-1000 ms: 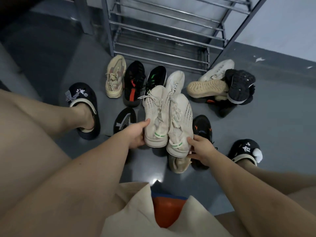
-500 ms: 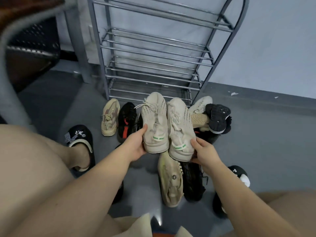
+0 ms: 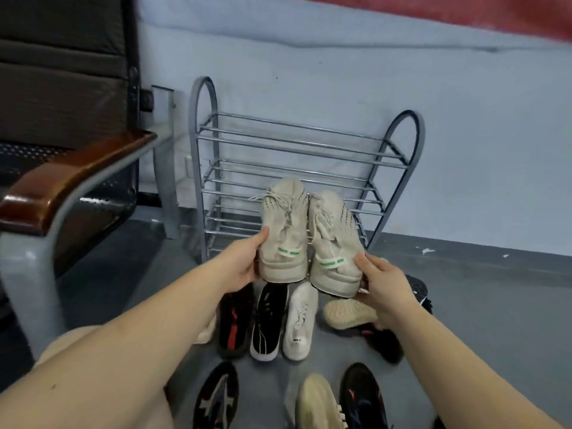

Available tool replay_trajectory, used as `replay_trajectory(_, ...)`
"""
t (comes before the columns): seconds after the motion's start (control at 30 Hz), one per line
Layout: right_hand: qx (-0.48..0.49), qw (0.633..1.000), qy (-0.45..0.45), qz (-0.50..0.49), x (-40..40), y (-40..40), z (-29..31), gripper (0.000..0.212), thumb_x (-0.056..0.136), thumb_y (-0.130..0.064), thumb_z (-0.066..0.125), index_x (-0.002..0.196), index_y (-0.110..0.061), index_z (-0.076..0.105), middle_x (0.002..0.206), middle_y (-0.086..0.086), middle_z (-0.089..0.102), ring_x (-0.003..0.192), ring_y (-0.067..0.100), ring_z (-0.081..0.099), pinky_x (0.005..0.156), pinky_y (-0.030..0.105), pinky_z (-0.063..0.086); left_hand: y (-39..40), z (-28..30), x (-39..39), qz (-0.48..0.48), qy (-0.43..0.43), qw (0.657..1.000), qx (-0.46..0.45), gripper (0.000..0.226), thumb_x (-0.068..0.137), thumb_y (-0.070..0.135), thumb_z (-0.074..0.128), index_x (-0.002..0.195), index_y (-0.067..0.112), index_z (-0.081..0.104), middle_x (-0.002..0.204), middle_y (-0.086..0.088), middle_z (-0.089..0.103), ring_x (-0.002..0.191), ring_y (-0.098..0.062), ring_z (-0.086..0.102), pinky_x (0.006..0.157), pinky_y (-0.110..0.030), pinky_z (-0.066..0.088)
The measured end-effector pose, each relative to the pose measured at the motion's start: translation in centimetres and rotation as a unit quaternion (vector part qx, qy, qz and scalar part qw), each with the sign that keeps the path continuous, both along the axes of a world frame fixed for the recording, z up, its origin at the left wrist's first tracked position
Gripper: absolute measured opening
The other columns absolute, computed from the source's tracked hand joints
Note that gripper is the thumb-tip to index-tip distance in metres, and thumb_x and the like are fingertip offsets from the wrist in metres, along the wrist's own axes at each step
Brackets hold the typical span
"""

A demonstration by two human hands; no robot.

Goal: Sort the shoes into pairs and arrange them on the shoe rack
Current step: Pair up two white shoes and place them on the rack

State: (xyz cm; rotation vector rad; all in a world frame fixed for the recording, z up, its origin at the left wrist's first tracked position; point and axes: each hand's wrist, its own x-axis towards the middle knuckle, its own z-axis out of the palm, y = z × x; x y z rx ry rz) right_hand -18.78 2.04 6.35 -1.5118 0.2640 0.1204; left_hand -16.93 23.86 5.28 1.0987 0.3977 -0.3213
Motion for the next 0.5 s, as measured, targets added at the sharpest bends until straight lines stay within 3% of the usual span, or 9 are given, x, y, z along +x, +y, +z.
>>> replay_trajectory(0.13,-0.014,1.000,-0.027,-0.003,2.7,2.4,2.5,0.019,0.097,-0.022,0.053,0.110,-0.014,0.064,0.082,0.000,0.068,0.064,0.014,0.062,0.055,0.028,0.051,1.8,2.8,2.1,0.016,-0.026,0.999,0.017,0.038,0.097,0.035,0.045,0.120,0.008,0.059,0.114,-0.008,0.066,0.108,-0.023,0.061,0.094,-0.038,0.047)
replay_trajectory(0.23,-0.020,0.998,-0.052,0.010,4.6,3.8,4.6,0.020,0.097,-0.021,0.052,0.110,-0.013,0.064,0.082,-0.001,0.067,0.067,0.014,0.060,0.058,0.030,0.051,3.5,5.2,3.8,0.024,-0.042,0.998,0.028,0.038,0.098,0.034,0.044,0.121,0.008,0.058,0.119,-0.007,0.065,0.112,-0.024,0.060,0.094,-0.038,0.047)
replay_trajectory(0.4,-0.003,0.997,-0.068,0.042,8.1,6.0,7.9,0.018,0.098,-0.020,0.050,0.109,-0.016,0.063,0.087,0.003,0.068,0.069,0.018,0.062,0.063,0.035,0.055,6.2,8.8,7.2,0.031,-0.059,0.997,0.048,0.037,0.097,0.037,0.045,0.117,0.011,0.060,0.115,-0.008,0.068,0.107,-0.025,0.063,0.096,-0.042,0.049)
replay_trajectory(0.5,-0.003,0.997,-0.066,0.036,10.7,7.4,9.4,0.014,0.098,-0.019,0.050,0.104,-0.016,0.062,0.081,0.000,0.066,0.067,0.017,0.060,0.056,0.031,0.050,7.3,10.3,9.0,0.057,-0.072,0.991,0.097,0.031,0.096,0.036,0.047,0.104,0.010,0.062,0.097,-0.006,0.068,0.088,-0.022,0.064,0.088,-0.041,0.052)
